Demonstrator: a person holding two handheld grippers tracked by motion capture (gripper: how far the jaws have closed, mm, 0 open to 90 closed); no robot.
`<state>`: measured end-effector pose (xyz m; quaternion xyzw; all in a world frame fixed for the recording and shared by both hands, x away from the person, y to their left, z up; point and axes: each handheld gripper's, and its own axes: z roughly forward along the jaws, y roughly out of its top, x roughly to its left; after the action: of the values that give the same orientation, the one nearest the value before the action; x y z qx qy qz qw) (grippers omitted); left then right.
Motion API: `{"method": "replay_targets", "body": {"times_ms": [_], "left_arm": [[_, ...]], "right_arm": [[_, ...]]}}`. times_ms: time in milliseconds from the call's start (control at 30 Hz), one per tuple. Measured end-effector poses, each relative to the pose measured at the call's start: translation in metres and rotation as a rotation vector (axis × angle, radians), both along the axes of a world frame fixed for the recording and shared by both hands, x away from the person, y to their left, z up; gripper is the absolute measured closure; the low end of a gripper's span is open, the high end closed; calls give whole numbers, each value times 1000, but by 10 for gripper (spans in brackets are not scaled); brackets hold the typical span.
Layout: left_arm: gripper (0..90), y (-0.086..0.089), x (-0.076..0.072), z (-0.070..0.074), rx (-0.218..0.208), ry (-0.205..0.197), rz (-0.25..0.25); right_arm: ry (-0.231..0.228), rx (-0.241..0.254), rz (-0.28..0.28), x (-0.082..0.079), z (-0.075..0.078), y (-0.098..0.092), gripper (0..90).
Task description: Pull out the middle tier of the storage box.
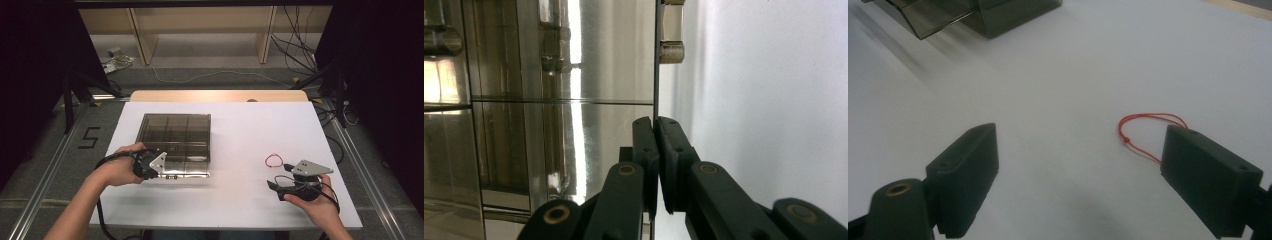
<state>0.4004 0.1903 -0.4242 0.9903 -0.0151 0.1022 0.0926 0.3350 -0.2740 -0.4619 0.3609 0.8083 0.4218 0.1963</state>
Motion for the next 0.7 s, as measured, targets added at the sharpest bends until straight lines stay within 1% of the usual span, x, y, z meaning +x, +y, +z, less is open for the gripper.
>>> {"method": "replay_targets", "body": {"times_ms": [233,467,567,700], "left_arm": [[864,2,1,0,-6,-9,-10],[855,5,1,0,-16,-13,7],[848,5,0,0,-11,-20,7],[818,6,1,0,-8,-24,25]], "right_arm": [[-1,-1,0,0,0,0,160],[1,-1,-1,0,0,0,161],[0,-2,0,0,0,0,160],[0,-1,0,0,0,0,160]]}}
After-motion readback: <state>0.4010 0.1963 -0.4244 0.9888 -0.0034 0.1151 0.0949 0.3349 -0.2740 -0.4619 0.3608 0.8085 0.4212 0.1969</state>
